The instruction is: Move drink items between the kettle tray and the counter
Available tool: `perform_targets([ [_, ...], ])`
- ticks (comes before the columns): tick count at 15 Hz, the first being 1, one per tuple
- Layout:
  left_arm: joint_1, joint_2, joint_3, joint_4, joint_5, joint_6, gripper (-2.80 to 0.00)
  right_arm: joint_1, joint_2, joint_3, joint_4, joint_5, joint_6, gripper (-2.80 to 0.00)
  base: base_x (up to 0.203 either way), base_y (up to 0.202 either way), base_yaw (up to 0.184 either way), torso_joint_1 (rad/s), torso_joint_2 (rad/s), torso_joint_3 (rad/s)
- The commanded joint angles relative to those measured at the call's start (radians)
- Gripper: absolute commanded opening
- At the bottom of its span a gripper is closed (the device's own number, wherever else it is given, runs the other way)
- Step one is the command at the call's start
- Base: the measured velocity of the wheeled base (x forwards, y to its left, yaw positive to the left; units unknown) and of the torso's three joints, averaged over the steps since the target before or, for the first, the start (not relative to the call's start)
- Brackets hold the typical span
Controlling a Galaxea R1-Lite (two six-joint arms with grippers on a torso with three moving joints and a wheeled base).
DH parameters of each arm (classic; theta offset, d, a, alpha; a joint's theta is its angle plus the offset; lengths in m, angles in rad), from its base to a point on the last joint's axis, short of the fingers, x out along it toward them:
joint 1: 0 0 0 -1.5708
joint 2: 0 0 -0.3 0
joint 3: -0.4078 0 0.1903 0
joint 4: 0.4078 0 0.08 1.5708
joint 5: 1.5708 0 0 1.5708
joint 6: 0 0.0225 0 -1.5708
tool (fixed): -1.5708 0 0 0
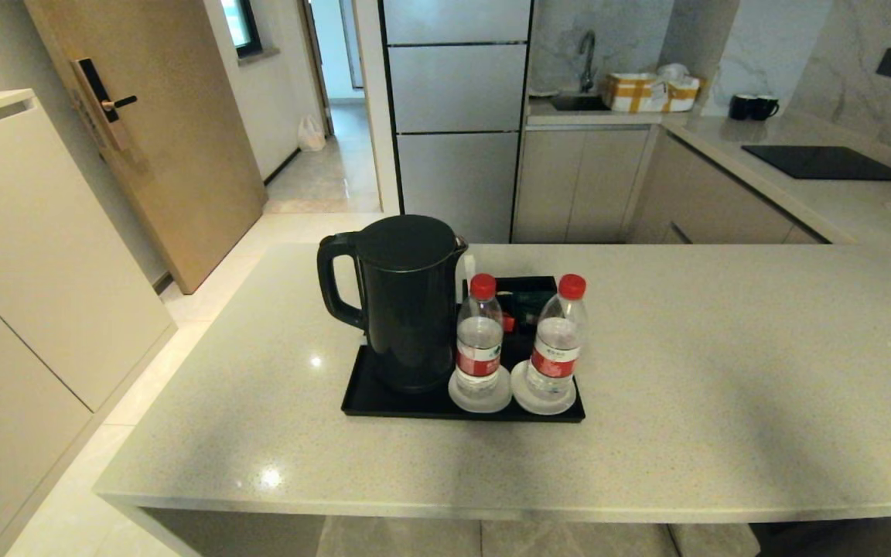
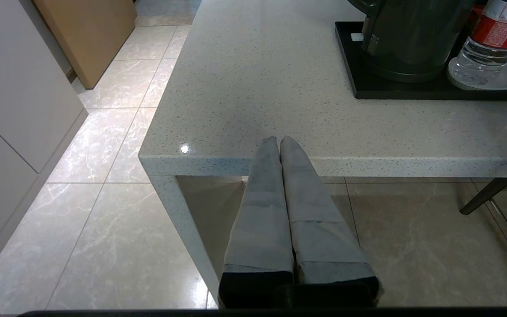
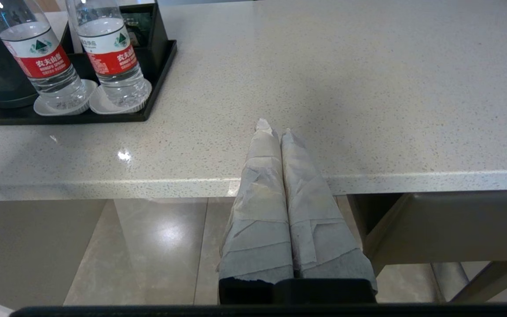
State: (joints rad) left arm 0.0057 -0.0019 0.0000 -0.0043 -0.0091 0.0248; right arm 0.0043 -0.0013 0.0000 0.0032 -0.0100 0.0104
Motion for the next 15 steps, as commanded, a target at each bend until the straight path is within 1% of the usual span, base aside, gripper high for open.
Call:
perform_targets([
  [1,0.000,0.002,0.000,0.000,0.000,0.000,-2.80,0.000,0.000,0.000,0.000,-0.001,0.000,-2.80,0.000,0.000,0.000,0.000,0.00,0.000],
  [15,0.000,0.002,0.000,0.000,0.000,0.000,-2.80,0.000,0.000,0.000,0.000,-0.001,0.000,-2.80,0.000,0.000,0.000,0.000,0.00,0.000],
])
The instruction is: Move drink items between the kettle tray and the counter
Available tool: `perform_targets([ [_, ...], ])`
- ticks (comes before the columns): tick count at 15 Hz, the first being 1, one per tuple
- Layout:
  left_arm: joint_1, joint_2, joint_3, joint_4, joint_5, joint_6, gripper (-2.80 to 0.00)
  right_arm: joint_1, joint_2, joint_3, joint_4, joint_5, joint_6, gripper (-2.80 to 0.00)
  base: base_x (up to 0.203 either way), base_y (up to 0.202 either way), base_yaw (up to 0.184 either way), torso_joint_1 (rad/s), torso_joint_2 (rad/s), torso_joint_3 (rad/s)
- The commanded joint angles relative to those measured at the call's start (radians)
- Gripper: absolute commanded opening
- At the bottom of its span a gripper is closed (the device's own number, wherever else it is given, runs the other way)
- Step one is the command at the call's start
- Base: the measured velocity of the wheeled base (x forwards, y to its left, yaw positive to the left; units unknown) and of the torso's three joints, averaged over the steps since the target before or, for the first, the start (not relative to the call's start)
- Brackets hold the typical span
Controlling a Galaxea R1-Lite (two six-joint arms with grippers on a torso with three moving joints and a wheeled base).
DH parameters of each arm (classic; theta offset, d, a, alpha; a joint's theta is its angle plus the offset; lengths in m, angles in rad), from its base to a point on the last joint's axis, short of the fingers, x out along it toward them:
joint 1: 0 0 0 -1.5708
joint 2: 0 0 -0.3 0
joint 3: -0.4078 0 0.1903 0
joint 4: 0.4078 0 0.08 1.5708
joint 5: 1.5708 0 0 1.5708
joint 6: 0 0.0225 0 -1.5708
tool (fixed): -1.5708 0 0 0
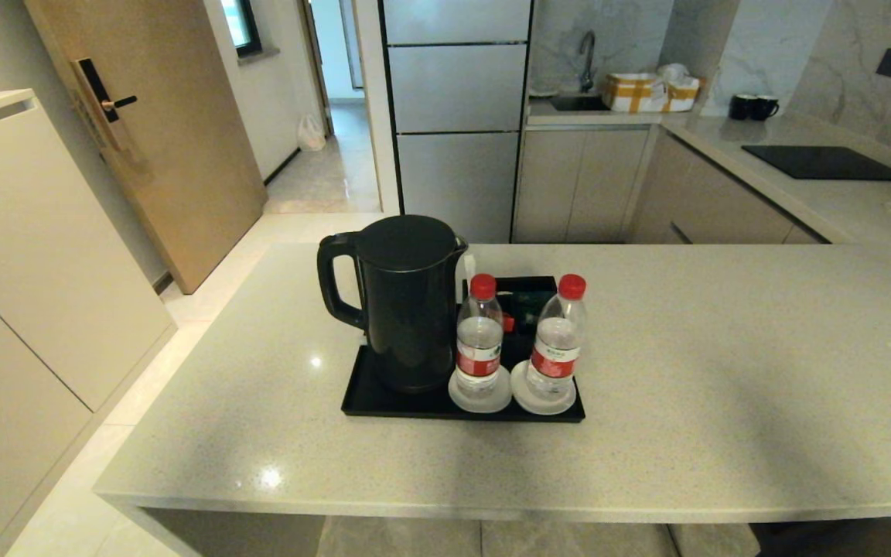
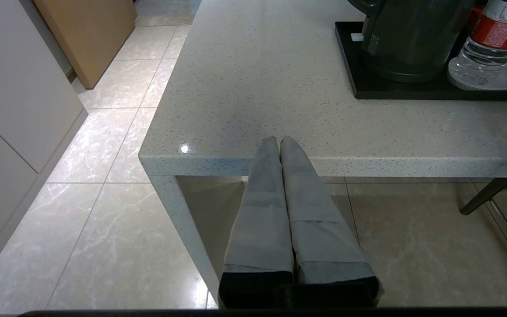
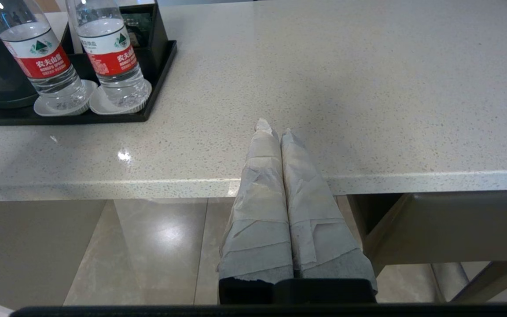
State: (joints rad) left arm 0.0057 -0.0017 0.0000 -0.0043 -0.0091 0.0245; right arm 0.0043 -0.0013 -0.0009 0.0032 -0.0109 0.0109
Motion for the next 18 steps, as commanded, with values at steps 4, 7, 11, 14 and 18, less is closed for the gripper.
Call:
perform_targets([
  [4,0.000,0.002,0.000,0.000,0.000,0.000,-2.80,0.000,0.000,0.001,0.000,0.000,0.000,-2.80,0.000,0.000,0.000,0.000,0.00,0.000],
  [7,0.000,0.002,0.000,0.000,0.000,0.000,-2.80,0.000,0.000,0.001,0.000,0.000,0.000,-2.80,0.000,0.000,0.000,0.000,0.00,0.000],
  [11,0.000,0.002,0.000,0.000,0.000,0.000,-2.80,0.000,0.000,0.001,0.000,0.000,0.000,-2.80,0.000,0.000,0.000,0.000,0.00,0.000],
  [14,0.000,0.002,0.000,0.000,0.000,0.000,-2.80,0.000,0.000,0.000,0.000,0.000,0.000,-2.80,0.000,0.000,0.000,0.000,0.00,0.000],
  [18,0.000,0.002,0.000,0.000,0.000,0.000,-2.80,0.000,0.000,0.001,0.000,0.000,0.000,-2.80,0.000,0.000,0.000,0.000,0.00,0.000],
])
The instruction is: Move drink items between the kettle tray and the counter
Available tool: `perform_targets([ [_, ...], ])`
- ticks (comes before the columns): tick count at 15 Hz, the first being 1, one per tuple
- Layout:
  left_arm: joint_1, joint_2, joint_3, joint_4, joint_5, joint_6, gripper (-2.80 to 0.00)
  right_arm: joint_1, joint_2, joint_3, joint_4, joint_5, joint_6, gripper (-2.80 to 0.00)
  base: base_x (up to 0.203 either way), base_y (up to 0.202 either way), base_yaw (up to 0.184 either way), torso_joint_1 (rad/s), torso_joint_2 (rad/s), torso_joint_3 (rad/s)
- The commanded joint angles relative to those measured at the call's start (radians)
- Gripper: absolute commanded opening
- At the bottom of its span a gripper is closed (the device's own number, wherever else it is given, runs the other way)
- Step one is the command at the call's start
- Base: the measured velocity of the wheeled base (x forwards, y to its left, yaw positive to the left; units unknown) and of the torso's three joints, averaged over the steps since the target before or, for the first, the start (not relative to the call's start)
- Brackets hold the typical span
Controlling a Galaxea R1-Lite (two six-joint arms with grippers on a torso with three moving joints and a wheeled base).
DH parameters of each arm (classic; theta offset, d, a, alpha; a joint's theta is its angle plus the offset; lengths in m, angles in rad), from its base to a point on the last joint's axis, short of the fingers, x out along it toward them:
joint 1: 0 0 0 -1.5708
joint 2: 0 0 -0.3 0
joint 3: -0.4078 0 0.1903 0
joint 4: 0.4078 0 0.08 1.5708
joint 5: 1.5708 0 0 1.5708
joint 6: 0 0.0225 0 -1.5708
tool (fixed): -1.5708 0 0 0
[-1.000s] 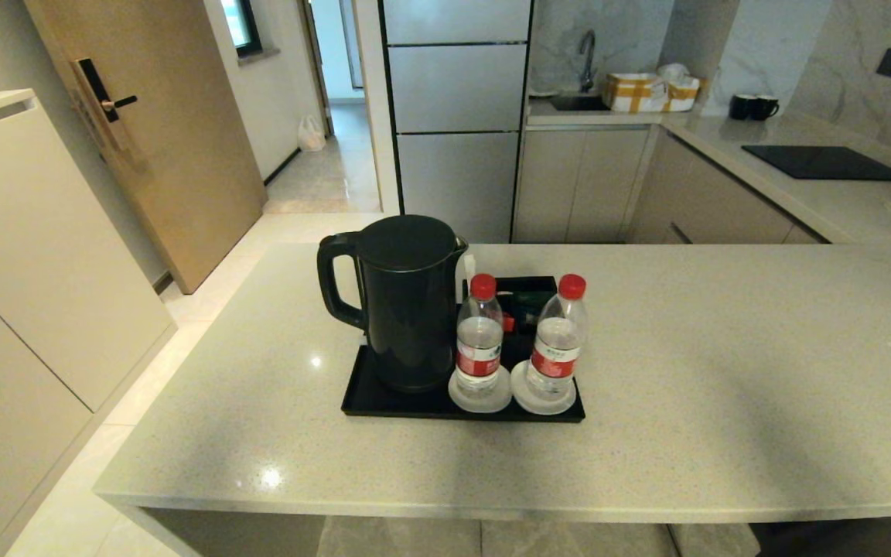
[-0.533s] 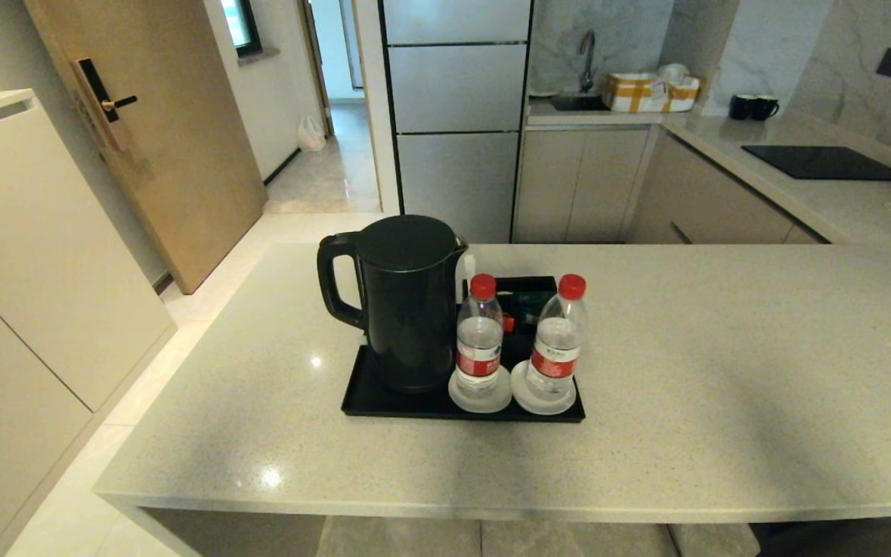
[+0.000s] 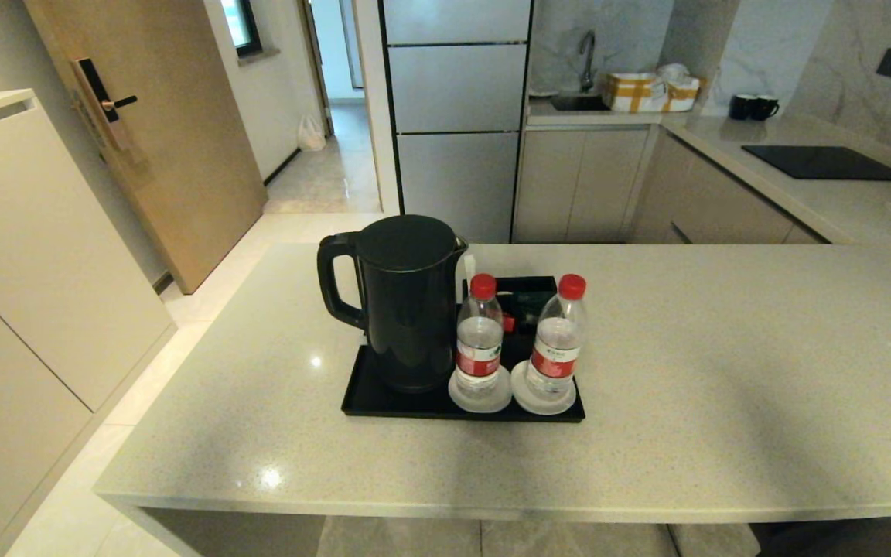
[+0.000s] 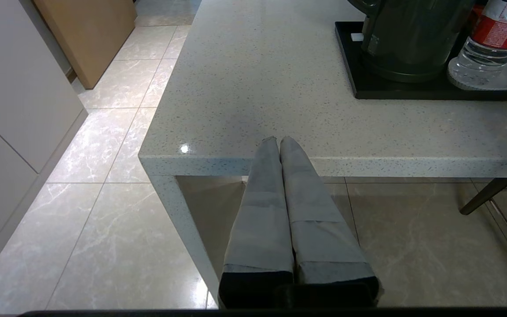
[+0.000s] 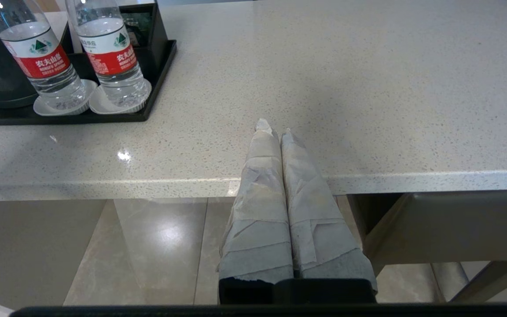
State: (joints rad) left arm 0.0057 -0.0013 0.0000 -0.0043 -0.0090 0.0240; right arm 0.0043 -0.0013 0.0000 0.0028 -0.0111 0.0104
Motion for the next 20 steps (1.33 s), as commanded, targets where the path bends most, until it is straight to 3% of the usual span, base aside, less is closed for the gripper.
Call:
perform_targets([
  [1,0.000,0.001,0.000,0.000,0.000,0.001,-2.80,0.000,0.000,0.000,0.000,0.000,0.000,-2.80,0.000,0.000,0.000,0.000,0.00,0.000],
  [20,0.000,0.001,0.000,0.000,0.000,0.001,-2.80,0.000,0.000,0.000,0.000,0.002,-0.001,-2.80,0.000,0.000,0.000,0.000,0.00,0.000],
])
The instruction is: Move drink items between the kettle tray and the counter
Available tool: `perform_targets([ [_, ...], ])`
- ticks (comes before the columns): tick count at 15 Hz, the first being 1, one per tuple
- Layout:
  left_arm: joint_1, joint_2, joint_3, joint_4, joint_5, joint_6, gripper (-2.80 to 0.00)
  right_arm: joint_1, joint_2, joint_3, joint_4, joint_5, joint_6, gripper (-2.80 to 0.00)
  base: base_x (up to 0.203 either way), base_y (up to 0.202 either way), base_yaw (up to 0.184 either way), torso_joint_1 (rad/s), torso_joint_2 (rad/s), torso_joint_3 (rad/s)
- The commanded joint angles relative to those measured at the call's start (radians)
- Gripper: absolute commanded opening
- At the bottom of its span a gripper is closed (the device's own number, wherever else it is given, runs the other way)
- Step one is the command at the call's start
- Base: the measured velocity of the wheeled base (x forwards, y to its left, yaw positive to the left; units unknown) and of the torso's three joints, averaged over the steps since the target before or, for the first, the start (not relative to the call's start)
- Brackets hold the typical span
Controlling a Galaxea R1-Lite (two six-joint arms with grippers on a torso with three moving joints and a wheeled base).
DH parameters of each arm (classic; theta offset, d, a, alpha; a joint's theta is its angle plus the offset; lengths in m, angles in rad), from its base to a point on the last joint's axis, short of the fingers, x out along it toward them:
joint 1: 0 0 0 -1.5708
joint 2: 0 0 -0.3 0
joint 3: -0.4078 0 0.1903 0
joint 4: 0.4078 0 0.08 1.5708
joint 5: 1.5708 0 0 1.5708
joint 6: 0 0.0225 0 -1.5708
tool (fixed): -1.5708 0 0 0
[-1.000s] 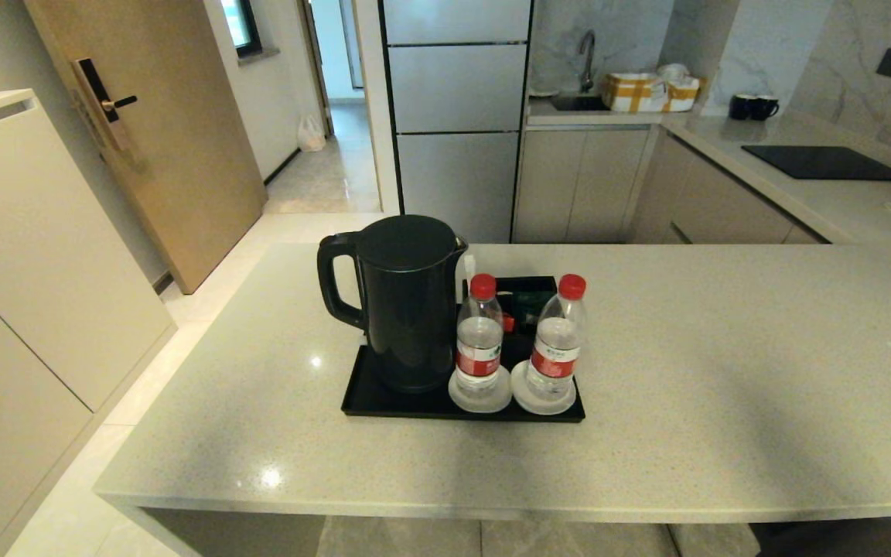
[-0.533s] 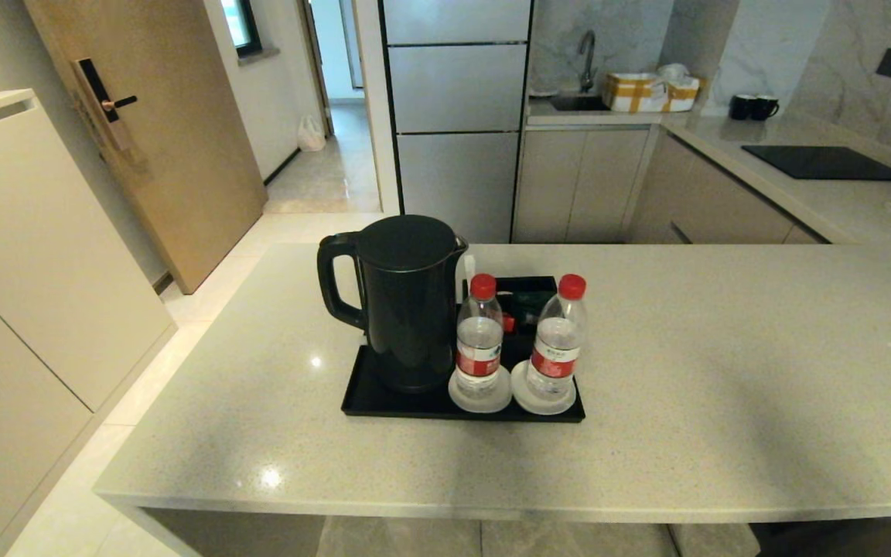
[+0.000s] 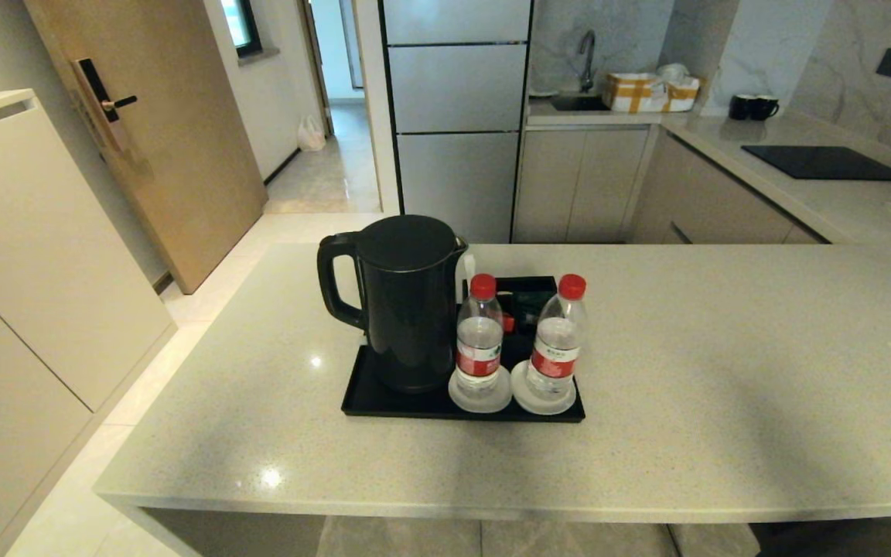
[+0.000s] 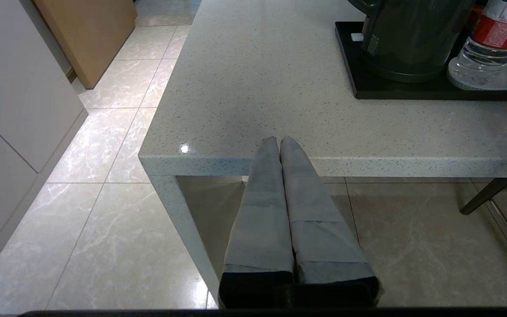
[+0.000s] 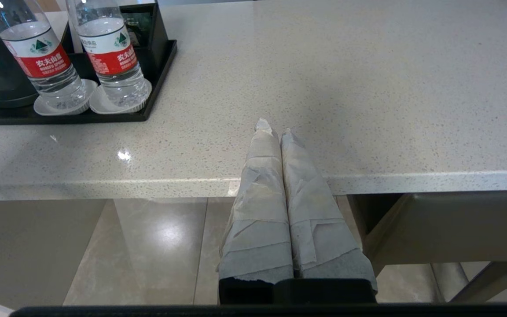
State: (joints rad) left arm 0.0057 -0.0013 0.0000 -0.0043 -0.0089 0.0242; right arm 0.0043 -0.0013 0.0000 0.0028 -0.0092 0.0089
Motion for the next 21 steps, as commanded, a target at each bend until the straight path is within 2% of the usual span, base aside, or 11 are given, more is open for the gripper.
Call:
perform_targets([
  [1,0.000,0.001,0.000,0.000,0.000,0.000,-2.80,0.000,0.000,0.000,0.000,-0.001,0.000,-2.80,0.000,0.000,0.000,0.000,0.00,0.000],
  [21,0.000,0.001,0.000,0.000,0.000,0.000,-2.80,0.000,0.000,0.000,0.000,-0.002,0.000,-2.80,0.000,0.000,0.000,0.000,0.00,0.000],
])
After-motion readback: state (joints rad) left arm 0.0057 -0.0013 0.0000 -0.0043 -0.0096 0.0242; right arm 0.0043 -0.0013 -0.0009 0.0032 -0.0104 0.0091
